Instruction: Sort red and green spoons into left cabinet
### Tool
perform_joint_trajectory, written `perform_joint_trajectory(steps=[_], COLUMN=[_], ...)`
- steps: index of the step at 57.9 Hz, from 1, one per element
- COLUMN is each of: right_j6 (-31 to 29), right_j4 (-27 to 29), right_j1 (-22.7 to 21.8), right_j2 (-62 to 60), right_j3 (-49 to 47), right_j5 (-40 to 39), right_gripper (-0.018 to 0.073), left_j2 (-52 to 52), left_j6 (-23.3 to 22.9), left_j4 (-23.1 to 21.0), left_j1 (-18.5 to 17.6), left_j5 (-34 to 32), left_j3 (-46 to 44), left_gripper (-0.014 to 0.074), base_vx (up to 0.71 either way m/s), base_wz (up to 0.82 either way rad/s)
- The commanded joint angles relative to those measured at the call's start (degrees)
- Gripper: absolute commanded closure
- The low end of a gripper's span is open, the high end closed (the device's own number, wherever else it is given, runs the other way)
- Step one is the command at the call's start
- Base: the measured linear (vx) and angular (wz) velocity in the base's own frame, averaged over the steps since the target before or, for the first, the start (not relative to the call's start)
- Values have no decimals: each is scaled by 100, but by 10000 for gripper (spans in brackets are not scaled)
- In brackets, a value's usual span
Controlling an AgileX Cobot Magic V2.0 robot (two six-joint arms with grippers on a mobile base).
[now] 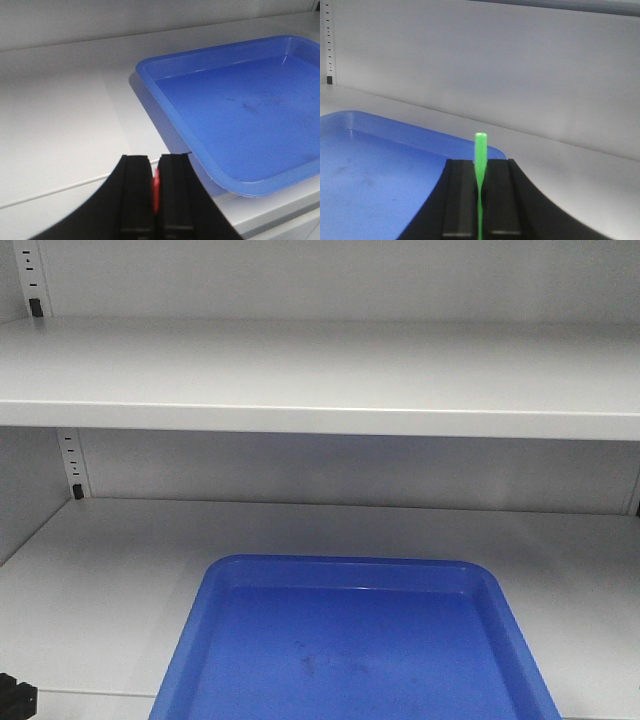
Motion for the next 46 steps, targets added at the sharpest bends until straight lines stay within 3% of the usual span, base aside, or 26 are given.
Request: perform_joint_trajectory(steps=[1, 29, 46], right_j6=[7, 11, -14], right_j4=[44, 51, 51], right_j1=[-9, -9, -14], right_j2=[51, 51, 285], right_j3=[-189, -195, -511], right_j5=[-176, -177, -184], right_gripper=[564, 564, 564], left_j2=[-15, -15, 314], left_j6=[-44, -47, -25], left_j4=[-75, -245, -219], left_j1=[-26, -26, -26], left_j5=[-376, -942, -1145], left_j3=[-159, -177, -982], left_gripper=[594, 594, 594], base_vx=[0, 0, 0], base_wz=[0, 0, 0])
